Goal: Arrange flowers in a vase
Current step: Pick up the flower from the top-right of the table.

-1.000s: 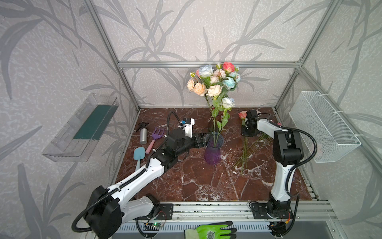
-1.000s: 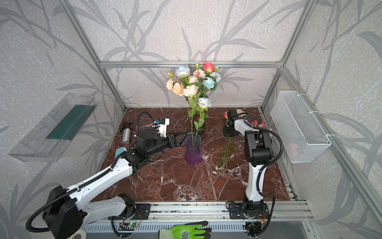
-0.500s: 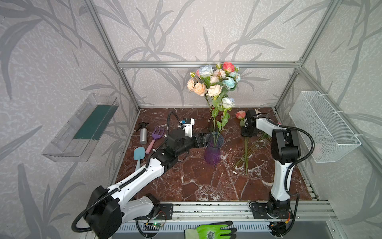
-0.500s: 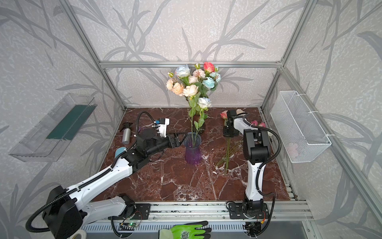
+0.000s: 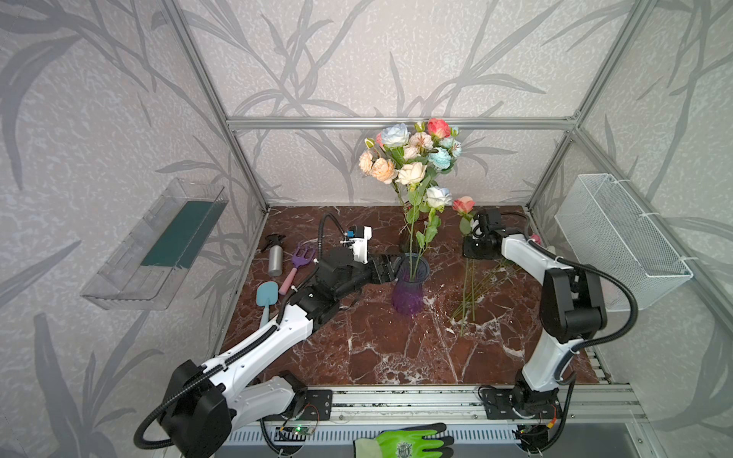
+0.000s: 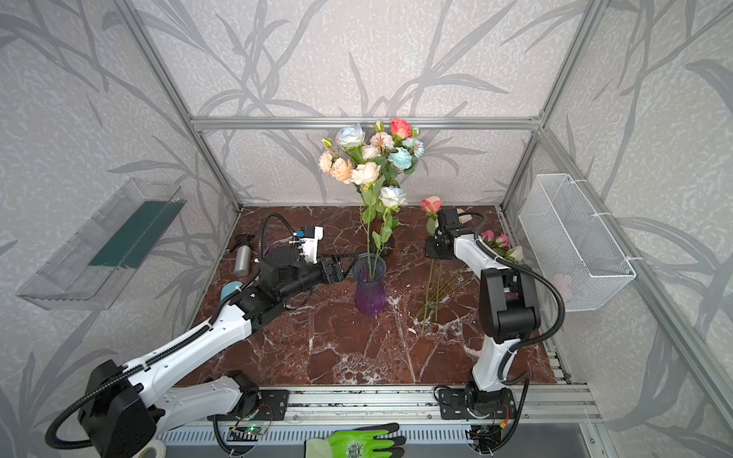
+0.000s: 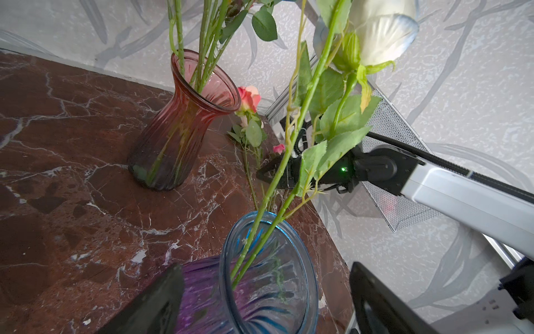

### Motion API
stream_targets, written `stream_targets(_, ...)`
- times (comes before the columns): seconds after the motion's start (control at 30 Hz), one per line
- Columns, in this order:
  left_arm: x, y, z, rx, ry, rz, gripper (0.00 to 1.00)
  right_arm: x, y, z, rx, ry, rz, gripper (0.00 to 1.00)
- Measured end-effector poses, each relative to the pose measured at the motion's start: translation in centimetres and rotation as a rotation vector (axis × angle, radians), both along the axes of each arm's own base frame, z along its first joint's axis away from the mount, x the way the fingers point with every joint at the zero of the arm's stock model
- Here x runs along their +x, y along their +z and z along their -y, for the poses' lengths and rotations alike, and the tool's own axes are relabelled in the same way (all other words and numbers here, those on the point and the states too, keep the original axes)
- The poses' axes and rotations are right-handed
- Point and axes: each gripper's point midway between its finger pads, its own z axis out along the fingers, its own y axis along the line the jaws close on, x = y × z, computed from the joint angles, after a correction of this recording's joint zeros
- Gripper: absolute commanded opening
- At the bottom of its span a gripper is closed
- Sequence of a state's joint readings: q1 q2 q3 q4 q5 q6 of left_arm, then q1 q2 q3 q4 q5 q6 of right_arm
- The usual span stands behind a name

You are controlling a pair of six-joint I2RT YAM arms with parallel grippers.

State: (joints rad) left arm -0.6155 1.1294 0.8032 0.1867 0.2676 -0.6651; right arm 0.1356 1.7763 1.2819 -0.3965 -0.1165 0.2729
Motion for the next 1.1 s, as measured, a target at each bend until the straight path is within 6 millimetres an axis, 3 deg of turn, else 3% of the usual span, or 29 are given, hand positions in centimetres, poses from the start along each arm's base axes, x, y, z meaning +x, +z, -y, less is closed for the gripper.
stream_targets(0.2,0.1,0.6,-0.9,0.024,0.043,0.036,0.90,-1.9,4.5,-0.9,0.110,-0.004,0.147,0.00)
stream_targets(0.4,0.4,2.6,-3.7,0.065,0.171,0.121,0.91,-5.0,8.5,-1.2,0.169,-0.005,0.291,0.00)
stream_targets(0.57,0.8,3.9,-5.9,0.095,0.275,0.182,0.91,-7.2,13.6,-1.5,0.190,0.007,0.448,0.00)
stream_targets(1.1,1.3,3.9,-8.4,0.186,0.373,0.219,0.92,-13.1,27.8,-5.9,0.171,0.179,0.869,0.00)
